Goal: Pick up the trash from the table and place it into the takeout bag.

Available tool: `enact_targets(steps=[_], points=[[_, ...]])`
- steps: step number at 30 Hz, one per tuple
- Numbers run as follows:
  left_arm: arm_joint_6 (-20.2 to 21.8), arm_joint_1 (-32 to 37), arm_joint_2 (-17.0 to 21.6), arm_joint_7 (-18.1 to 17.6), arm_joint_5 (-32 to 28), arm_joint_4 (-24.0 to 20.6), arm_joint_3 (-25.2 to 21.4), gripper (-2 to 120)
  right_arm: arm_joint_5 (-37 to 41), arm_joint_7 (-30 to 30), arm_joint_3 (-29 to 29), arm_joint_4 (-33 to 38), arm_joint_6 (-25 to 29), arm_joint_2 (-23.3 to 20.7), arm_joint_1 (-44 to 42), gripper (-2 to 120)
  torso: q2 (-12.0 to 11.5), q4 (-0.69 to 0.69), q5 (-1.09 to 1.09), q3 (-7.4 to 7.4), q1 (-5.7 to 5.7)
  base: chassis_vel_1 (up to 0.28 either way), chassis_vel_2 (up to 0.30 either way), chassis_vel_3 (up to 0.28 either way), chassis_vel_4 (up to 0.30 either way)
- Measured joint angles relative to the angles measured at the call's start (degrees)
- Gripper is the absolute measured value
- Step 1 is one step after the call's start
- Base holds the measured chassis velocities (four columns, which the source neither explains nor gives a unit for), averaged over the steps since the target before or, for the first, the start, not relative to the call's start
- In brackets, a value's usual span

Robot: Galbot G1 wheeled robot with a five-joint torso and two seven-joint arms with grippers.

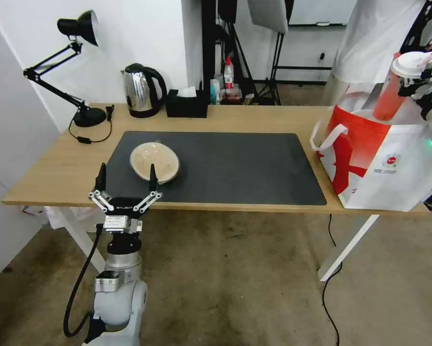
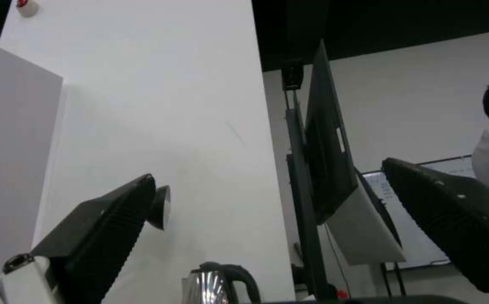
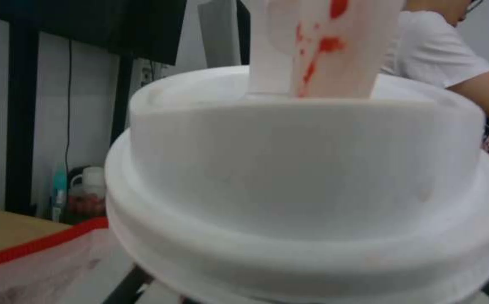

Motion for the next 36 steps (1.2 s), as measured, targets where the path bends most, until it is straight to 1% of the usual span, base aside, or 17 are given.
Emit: enact_targets(steps=[8, 14, 19, 20, 21, 23, 24, 25, 26, 29, 30, 31, 32, 34, 35, 36], points=[[0.0, 0.2, 0.0, 0.0, 0.0, 0.0, 0.0, 100, -0.8, 0.0, -1.3, -0.8, -0.2, 0.3, 1.1, 2, 0.0, 0.00, 0.00, 0.00, 0.00, 0.000, 0.000, 0.000, 0.000], [-0.1, 0.3, -0.1, 0.0, -0.1, 0.1, -0.1, 100, -1.6, 0.2, -2.3, -0.5, -2.3, 0.1, 2.2, 2, 0.0, 0.01, 0.00, 0.00, 0.00, 0.000, 0.000, 0.000, 0.000], [-0.1, 0.3, -0.2, 0.0, -0.1, 0.1, -0.1, 100, -1.7, 0.2, -2.5, -0.5, -2.6, 0.0, 2.3, 2, 0.0, 0.01, 0.00, 0.00, 0.00, 0.000, 0.000, 0.000, 0.000], [-0.1, 0.3, -0.2, 0.0, -0.1, 0.1, -0.1, 100, -1.8, 0.2, -2.5, -0.3, -2.8, -0.2, 2.4, 7, 0.0, 0.00, 0.00, 0.00, 0.00, 0.000, 0.000, 0.000, 0.000], [-0.1, 0.3, -0.2, 0.0, -0.1, 0.1, -0.1, 100, -1.8, 0.2, -2.5, -0.3, -2.8, -0.2, 2.4, 7, 0.0, 0.00, 0.00, 0.00, 0.00, 0.000, 0.000, 0.000, 0.000], [-0.1, 0.3, -0.2, 0.0, -0.1, 0.1, -0.2, 100, -1.8, 0.2, -2.5, 0.0, -2.9, -0.3, 2.3, 11, 0.0, 0.00, -0.01, 0.00, 0.00, 0.000, 0.000, 0.000, 0.000], [-0.2, 0.3, -0.2, 0.0, -0.1, 0.1, -0.2, 100, -1.8, 0.2, -2.5, 0.1, -2.9, -0.3, 2.2, 17, 0.0, 0.00, -0.01, 0.00, 0.01, 0.000, 0.000, 0.000, 0.000], [-0.2, 0.3, -0.2, 0.0, -0.1, 0.1, -0.2, 100, -1.8, 0.2, -2.3, 0.6, -3.3, -0.4, 1.7, 26, 0.0, 0.01, 0.00, 0.00, 0.00, 0.000, 0.000, 0.000, 0.000], [-0.2, 0.3, -0.2, 0.0, -0.1, 0.1, -0.2, 100, -1.8, 0.2, -2.3, 0.6, -3.3, -0.4, 1.7, 26, 0.0, 0.01, 0.00, 0.00, 0.00, 0.000, 0.000, 0.000, 0.000], [-0.2, 0.3, -0.1, 0.0, -0.2, 0.1, -0.4, 100, -2.8, -0.8, -0.5, 2.8, -6.2, -1.4, -0.2, 41, 0.0, 0.00, 0.00, 0.00, 0.00, 0.000, 0.000, 0.000, 0.000], [-0.2, 0.3, -0.1, 0.0, -0.2, 0.1, -0.4, 100, -3.5, -1.3, 0.0, 3.9, -7.8, -2.0, -0.8, 44, 0.0, -0.01, 0.00, 0.00, 0.00, 0.000, 0.000, 0.000, 0.000], [-0.2, 0.3, -0.1, 0.0, -0.2, 0.1, -0.4, 100, -3.5, -1.3, 0.0, 3.9, -7.8, -2.0, -0.8, 44, 0.0, -0.01, 0.00, 0.00, 0.00, 0.000, 0.000, 0.000, 0.000], [-0.2, 0.2, -0.1, 0.0, -0.2, 0.1, -0.3, 100, -4.4, -2.0, 0.6, 5.3, -10.3, -2.7, -1.1, 50, 0.0, 0.00, 0.00, 0.00, 0.00, 0.000, 0.000, 0.000, 0.000], [-0.2, 0.1, -0.3, 0.0, -0.2, 0.1, -0.3, 100, -5.5, -2.2, 1.7, 8.1, -17.4, -4.2, -1.2, 60, 0.0, 0.00, 0.00, 0.00, 0.00, 0.000, 0.000, 0.000, 0.000], [-0.2, 0.1, -0.3, 0.0, -0.2, 0.1, -0.3, 100, -5.5, -2.2, 1.7, 8.1, -17.4, -4.2, -1.2, 60, 0.0, 0.00, 0.00, 0.00, 0.00, 0.000, 0.000, 0.000, 0.000], [-0.3, 0.1, -0.3, 0.0, -0.2, 0.1, -0.3, 100, -5.7, -2.3, 2.0, 8.8, -19.5, -4.5, -1.2, 63, 0.0, 0.00, -0.01, 0.00, 0.00, 0.000, 0.000, 0.000, 0.000]])
